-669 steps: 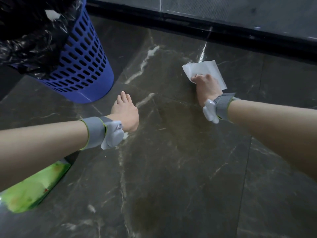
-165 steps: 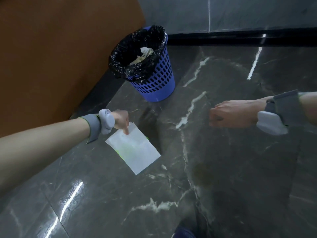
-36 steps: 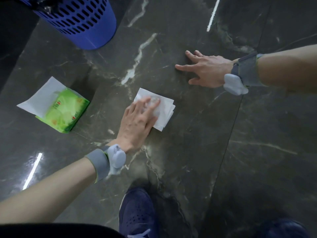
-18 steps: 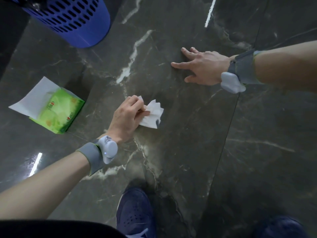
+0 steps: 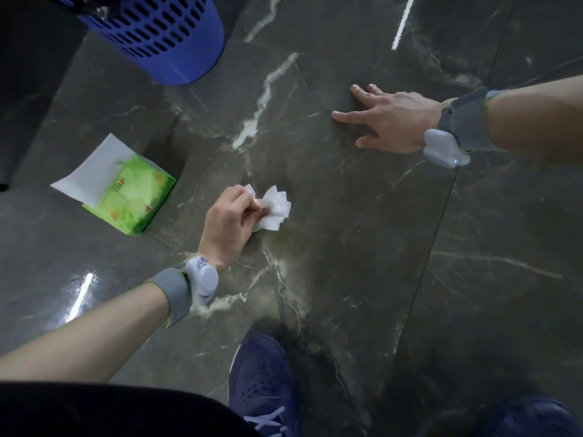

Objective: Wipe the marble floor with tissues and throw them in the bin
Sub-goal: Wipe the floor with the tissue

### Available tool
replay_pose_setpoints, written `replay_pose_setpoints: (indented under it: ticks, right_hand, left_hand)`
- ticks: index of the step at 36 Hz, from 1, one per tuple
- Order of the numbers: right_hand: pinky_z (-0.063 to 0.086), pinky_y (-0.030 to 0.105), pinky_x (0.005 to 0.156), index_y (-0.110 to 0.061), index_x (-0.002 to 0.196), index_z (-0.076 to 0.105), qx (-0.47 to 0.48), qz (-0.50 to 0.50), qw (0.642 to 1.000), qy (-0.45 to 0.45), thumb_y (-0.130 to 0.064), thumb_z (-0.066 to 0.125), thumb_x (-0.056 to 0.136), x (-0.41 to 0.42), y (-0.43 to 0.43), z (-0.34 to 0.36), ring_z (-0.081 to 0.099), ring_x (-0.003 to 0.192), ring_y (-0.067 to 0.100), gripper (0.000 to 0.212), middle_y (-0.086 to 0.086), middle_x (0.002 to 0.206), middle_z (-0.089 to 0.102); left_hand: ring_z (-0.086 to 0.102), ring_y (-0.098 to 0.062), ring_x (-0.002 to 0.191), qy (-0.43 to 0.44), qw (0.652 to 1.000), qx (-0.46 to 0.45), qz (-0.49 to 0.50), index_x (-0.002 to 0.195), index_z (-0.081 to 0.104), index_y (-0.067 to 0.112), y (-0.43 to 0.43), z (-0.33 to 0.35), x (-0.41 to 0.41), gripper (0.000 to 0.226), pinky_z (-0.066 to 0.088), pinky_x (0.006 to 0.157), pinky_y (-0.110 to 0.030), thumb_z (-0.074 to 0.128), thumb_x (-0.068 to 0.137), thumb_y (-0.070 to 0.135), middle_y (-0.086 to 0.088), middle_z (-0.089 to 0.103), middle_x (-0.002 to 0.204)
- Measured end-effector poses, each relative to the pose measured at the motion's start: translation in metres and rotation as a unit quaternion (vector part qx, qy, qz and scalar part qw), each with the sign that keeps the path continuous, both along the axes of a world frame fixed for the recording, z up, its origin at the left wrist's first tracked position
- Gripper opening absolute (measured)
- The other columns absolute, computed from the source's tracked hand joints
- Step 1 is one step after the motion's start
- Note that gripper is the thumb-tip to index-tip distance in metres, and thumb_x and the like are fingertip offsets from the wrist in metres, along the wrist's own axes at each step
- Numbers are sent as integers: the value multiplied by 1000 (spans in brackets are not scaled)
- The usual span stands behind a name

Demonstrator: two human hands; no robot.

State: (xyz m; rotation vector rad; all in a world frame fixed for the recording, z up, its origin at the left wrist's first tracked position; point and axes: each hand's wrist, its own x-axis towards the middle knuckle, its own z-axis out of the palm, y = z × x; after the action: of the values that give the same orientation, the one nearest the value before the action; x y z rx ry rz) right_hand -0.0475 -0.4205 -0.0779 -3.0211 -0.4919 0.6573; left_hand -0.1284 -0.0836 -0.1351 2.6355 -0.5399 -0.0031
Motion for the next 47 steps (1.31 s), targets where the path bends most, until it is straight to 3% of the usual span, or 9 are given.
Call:
replay_pose_setpoints:
  ticks: [11, 13, 15, 19, 22, 26, 34, 43, 47]
  right_hand:
    - [39, 53, 113, -57, 156, 13, 12, 0, 1000, 6, -50, 50, 102, 1, -3, -5, 12, 158, 30, 66, 2, 172, 0]
    - [38, 52, 114, -57, 156, 13, 9, 1, 1000, 8, -51, 50, 102, 1, -1, -4, 12, 158, 30, 66, 2, 172, 0]
    - [37, 52, 115, -58, 156, 12, 5, 0, 1000, 10, -51, 50, 102, 1, -1, -3, 12, 158, 30, 66, 2, 172, 0]
    - [37, 52, 115, -58, 156, 12, 0, -3, 1000, 13, -50, 49, 102, 1, 2, 0, 13, 158, 30, 66, 2, 172, 0]
    - [37, 51, 115, -57, 156, 13, -2, -3, 1000, 14, -49, 50, 102, 0, 4, 1, 13, 158, 30, 67, 2, 172, 0]
    - [38, 52, 114, -57, 156, 13, 0, -1, 1000, 7, -48, 50, 101, 0, 3, 0, 14, 157, 31, 67, 3, 172, 1]
    - [40, 51, 111, -58, 156, 12, -2, 1, 1000, 7, -49, 49, 101, 0, 0, -1, 13, 158, 29, 67, 2, 172, 0]
    - [43, 51, 108, -57, 156, 11, -7, 6, 1000, 3, -49, 47, 102, -1, 0, -2, 13, 158, 30, 65, 3, 172, -1]
    - [43, 51, 108, -58, 156, 10, -6, 9, 1000, 3, -50, 46, 102, 0, 0, -2, 12, 158, 30, 65, 2, 172, -2]
  left_hand:
    - [59, -27, 81, -21, 985, -56, -161, 81, 72, 5, -39, -7, -35, 17, 53, 69, -41, 79, 92, 16, -6, 65, 88]
    - [62, -27, 88, -27, 977, -28, -209, 94, 78, 10, -40, -2, -37, 2, 54, 74, -43, 76, 92, 9, -5, 67, 97]
    - [63, -29, 105, -19, 970, 9, -243, 119, 76, 15, -44, 1, -43, 30, 52, 89, -43, 70, 92, 4, -8, 68, 118]
    - [25, -33, 155, -3, 967, 93, -238, 158, 36, 3, -54, -2, -66, 64, 27, 126, -46, 55, 105, 35, -18, 31, 165]
    - [-7, -32, 160, 53, 975, 118, -181, 163, 5, -3, -52, -6, -81, 80, 4, 131, -45, 37, 109, 48, -20, -4, 172]
    - [-17, -21, 159, 118, 977, 113, -138, 163, -10, 4, -45, -13, -80, 80, -5, 131, -43, 25, 110, 52, -7, -21, 172]
    - [-20, -17, 158, 132, 980, 123, -86, 163, -8, 1, -53, -14, -55, 79, -9, 130, -37, 9, 107, 54, -10, -19, 172]
    - [-11, -24, 160, 95, 981, 94, -143, 164, -5, 4, -59, -23, -84, 80, 4, 131, -45, 37, 111, 46, -11, -14, 173]
    - [2, -27, 161, 57, 989, 65, -122, 163, 12, -2, -63, -24, -83, 69, 9, 131, -45, 50, 106, 7, -16, 5, 173]
